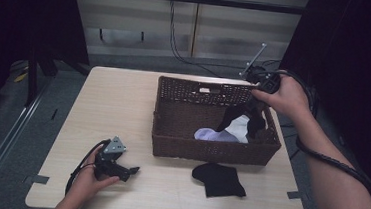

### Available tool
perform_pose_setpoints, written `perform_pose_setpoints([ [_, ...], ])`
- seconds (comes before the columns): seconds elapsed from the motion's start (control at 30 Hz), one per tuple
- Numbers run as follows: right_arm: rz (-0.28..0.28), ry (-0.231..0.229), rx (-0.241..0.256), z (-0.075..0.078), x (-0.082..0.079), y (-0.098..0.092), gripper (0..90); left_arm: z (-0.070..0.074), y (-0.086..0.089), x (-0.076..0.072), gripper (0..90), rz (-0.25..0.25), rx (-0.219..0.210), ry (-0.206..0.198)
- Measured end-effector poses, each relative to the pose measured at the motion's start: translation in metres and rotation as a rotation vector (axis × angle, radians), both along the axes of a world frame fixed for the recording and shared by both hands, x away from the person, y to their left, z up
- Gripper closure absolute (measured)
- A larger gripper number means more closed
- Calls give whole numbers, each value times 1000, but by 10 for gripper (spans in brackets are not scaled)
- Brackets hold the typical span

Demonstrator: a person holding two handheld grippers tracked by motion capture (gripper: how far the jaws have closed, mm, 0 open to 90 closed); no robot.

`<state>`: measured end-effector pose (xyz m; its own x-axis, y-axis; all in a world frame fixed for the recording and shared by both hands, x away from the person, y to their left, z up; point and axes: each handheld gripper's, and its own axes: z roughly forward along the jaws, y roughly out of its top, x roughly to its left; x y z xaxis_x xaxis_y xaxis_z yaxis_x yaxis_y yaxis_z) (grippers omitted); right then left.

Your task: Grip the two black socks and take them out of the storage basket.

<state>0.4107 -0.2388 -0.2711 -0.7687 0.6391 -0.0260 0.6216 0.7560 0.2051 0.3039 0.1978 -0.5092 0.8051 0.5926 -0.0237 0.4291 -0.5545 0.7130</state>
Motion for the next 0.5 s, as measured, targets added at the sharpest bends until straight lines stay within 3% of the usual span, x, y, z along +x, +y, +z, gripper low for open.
perform_pose_setpoints([
  [0.17, 6, -9, 5, 17, -4, 2, 890, 0, 0, 0, 60, 0, 1, 0],
  [0.27, 23, -22, 4, 37, -10, 5, 890, 0, 0, 0, 60, -5, 6, 5],
  [0.5, 64, -39, 18, 65, -30, 8, 890, 0, 1, 0, 60, -8, 11, 1],
])
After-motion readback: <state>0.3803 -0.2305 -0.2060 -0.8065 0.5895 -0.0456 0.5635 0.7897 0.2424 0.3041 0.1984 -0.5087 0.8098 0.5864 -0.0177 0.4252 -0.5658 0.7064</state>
